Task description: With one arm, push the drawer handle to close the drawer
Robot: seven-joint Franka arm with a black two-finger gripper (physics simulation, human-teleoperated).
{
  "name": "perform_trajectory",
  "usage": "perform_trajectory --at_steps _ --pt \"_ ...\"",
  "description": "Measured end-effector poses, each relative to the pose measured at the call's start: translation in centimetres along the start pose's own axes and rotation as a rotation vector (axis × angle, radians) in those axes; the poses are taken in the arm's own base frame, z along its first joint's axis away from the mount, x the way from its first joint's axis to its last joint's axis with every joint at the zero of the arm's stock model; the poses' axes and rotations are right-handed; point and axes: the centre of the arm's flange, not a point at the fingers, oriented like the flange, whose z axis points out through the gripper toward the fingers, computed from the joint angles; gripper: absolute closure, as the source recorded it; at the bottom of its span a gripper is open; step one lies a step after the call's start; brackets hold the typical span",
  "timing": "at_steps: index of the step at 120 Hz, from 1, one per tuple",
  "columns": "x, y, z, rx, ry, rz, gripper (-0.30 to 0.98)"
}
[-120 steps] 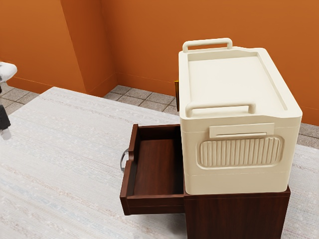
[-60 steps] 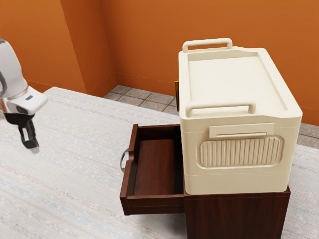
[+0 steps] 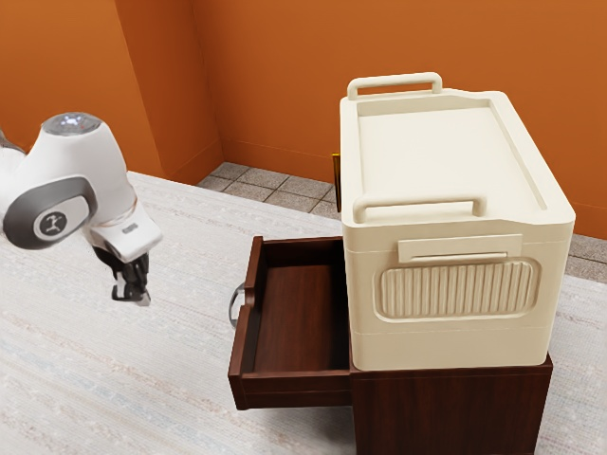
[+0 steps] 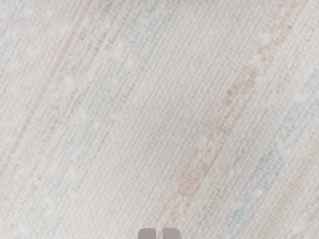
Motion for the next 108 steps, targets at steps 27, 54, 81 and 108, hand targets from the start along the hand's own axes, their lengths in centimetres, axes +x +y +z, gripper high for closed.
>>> perform_trajectory --at_steps 27,54,81,108 --pt "4.8 1.3 1.2 0.013 0.019 0.097 0.78" --pt "8.0 1.6 1.6 0.007 0.042 0.12 0.78" --pt "9.6 1.6 2.0 -0.006 0.052 0.121 0.79" --pt "11.7 1.9 1.9 -0.004 0.058 0.141 0.79"
